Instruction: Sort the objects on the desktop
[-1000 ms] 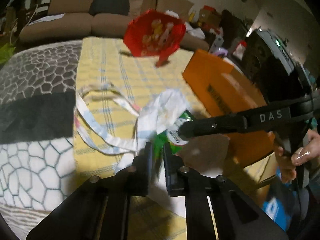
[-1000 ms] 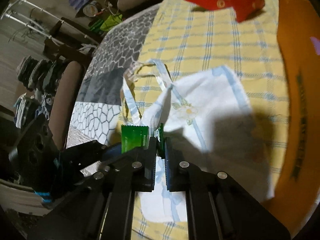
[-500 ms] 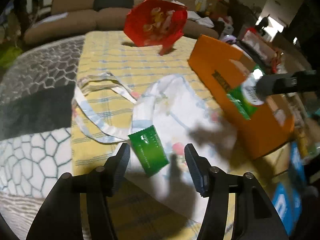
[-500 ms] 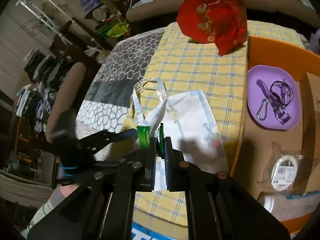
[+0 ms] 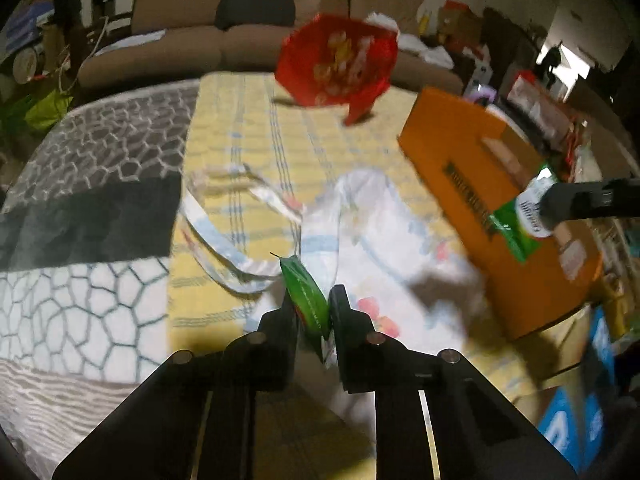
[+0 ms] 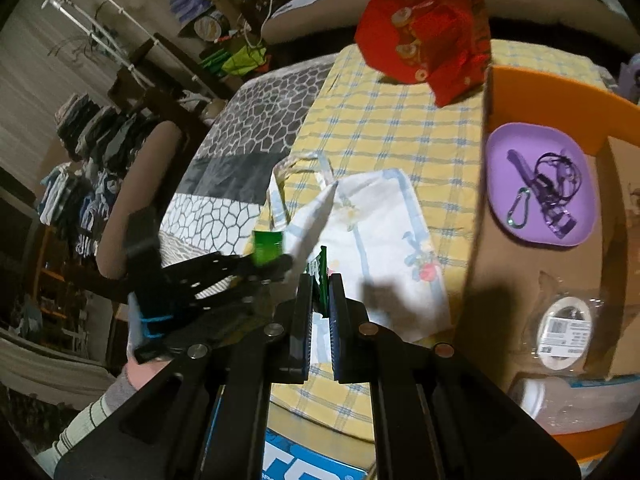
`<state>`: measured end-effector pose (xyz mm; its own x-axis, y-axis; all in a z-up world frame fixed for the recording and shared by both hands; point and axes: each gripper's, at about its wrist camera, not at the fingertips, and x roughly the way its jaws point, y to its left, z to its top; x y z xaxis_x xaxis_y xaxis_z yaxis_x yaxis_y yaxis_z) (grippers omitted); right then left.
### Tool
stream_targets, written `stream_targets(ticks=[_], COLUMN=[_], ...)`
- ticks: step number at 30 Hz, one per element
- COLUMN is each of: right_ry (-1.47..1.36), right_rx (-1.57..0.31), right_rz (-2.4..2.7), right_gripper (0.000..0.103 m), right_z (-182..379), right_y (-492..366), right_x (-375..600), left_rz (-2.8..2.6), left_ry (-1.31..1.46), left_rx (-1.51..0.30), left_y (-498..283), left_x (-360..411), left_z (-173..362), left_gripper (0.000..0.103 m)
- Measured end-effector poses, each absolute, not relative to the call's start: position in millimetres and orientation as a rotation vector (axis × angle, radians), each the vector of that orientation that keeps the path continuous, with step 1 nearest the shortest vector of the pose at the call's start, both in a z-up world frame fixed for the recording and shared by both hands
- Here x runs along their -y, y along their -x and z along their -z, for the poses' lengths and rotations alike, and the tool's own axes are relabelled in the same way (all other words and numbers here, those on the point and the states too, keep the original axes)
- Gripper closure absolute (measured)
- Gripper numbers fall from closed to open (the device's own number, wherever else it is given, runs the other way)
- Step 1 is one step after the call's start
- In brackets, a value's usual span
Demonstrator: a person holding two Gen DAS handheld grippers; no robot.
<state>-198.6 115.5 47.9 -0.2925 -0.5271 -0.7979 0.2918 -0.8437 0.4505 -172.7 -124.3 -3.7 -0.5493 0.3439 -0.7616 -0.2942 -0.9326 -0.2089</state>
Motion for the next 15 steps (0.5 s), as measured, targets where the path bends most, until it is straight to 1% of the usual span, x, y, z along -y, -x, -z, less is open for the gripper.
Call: stream_targets(ticks=[3,5,9,13,14,15], right_ry=[-1.424,-1.405,-1.386,-1.375,-1.373,-1.372], right_rx=[0.323,0.337,0.342,0.368,0.371,0.368], right_rz=[2.189,2.21,2.244,2.237,2.232,2.227], right_gripper=[0.096,0.096,0.096,0.096,0.096,0.096], right_z=[-62.7,-74.7,-91.4,-95.1,-94.9,-94.8], right_y=[199.4,199.4,195.6,189.7,187.0,184.0], right_x=[-131.6,-143.1,-160.9,-169.9,-170.4,-169.7], left_rz=[-2.484,-2.445,-2.422,-2.439,-2.439,-2.441], left_ry=[1.208,1.235,1.186,1.211,1.226,1.233], left_rx=[0.088,0.122,0.183,0.093,0.074,0.045], left_y=[168.4,170.1,162.4,156.8,156.7,154.5], left_x=[125.5,122.8,122.2,113.3,111.7,110.1], left_z=[-16.8,-26.3,-46.0,-49.6,-47.2,-44.2], left_gripper=[0.088,0.088,0.088,0.088,0.084,0.068])
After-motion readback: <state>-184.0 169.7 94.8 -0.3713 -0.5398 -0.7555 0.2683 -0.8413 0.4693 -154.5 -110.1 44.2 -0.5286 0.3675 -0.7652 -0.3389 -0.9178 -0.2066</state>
